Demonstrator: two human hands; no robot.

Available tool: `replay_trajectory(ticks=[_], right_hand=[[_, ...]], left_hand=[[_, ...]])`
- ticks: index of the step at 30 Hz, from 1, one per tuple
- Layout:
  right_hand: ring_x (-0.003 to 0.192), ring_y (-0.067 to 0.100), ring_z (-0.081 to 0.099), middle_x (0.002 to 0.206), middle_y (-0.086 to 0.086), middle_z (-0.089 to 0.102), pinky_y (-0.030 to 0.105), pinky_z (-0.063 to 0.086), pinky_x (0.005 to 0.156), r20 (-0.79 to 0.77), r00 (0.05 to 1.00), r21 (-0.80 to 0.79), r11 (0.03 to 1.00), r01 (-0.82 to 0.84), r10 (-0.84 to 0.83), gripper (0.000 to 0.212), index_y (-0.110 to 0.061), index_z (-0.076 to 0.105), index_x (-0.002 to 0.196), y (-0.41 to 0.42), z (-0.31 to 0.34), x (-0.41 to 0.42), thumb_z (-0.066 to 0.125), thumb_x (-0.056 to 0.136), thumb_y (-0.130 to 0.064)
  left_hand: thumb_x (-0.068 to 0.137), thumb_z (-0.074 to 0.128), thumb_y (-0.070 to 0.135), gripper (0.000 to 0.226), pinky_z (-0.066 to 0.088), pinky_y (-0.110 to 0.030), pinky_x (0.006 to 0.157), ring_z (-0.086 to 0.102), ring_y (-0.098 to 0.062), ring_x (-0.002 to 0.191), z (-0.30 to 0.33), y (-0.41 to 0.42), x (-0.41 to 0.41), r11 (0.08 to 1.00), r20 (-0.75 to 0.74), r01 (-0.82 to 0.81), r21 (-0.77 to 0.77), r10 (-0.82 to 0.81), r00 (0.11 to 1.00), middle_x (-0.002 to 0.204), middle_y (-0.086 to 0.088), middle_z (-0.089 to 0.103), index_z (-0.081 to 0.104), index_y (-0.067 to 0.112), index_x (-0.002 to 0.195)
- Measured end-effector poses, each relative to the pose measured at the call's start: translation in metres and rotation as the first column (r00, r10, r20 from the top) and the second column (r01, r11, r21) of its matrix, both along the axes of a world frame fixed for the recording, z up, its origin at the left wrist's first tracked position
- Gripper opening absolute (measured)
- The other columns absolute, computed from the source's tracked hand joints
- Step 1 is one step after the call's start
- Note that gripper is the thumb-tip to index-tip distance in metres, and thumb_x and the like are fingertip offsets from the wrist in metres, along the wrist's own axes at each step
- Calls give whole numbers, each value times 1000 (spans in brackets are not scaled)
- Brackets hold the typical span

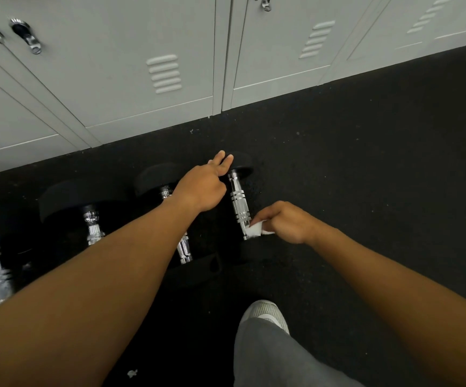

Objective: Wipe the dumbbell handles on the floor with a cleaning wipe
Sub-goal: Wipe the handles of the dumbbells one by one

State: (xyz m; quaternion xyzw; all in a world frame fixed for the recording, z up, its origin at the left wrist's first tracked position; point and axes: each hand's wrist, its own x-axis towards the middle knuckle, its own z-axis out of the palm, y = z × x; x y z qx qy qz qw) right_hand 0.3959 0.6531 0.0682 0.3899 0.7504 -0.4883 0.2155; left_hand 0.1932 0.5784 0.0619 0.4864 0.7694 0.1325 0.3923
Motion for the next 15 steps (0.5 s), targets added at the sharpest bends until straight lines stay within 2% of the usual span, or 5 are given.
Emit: replay_trajectory(ticks=[3, 5, 7, 12, 15], right_hand=[[86, 21, 68, 94, 14, 74, 37, 59, 78, 14, 959, -100, 954, 282, -282, 34, -11, 76, 93, 11, -2, -1, 48, 86, 7], [83, 26, 70, 89, 19, 71, 44, 61, 77, -3, 845, -136, 837, 530, -536, 30, -4, 72, 87, 17, -5, -3, 45, 86, 10], [83, 28, 70, 89, 19, 71, 48, 61, 79, -18, 719, -140, 713, 687, -695, 31, -4, 69, 82, 24, -10, -8, 42, 87, 10], [94, 36, 68, 98, 22, 68, 55, 57, 84, 45, 581, -304, 543, 783, -813, 23, -1, 63, 91, 15, -30, -42, 41, 92, 6], [91, 39, 68, 93, 22, 68, 57, 55, 85, 39, 546, -346, 502, 793, -837, 20, 4, 64, 93, 12, -38, -65, 45, 91, 4]], left_hand=[[89, 39, -1, 78, 15, -35, 121, 15, -15, 151, 1, 0, 1, 1000, 4, -1, 10, 1, 1000, 165, 12, 5, 19, 32, 157], [89, 38, -1, 78, 17, -35, 122, 15, -16, 151, 0, 0, 1, 1000, 5, -7, 10, 7, 1000, 165, 12, 5, 19, 32, 157], [89, 38, -1, 77, 19, -37, 122, 16, -16, 151, -1, -1, 0, 1000, 1, -2, 9, 2, 1000, 165, 12, 5, 20, 32, 157], [90, 40, 1, 76, 22, -38, 121, 20, -19, 150, -3, 0, -3, 1000, -19, 8, 5, -8, 1000, 165, 13, 6, 20, 33, 156], [89, 40, 0, 77, 24, -38, 121, 21, -18, 150, -3, 1, -2, 1000, -16, 4, 5, -4, 1000, 165, 13, 6, 20, 33, 156]])
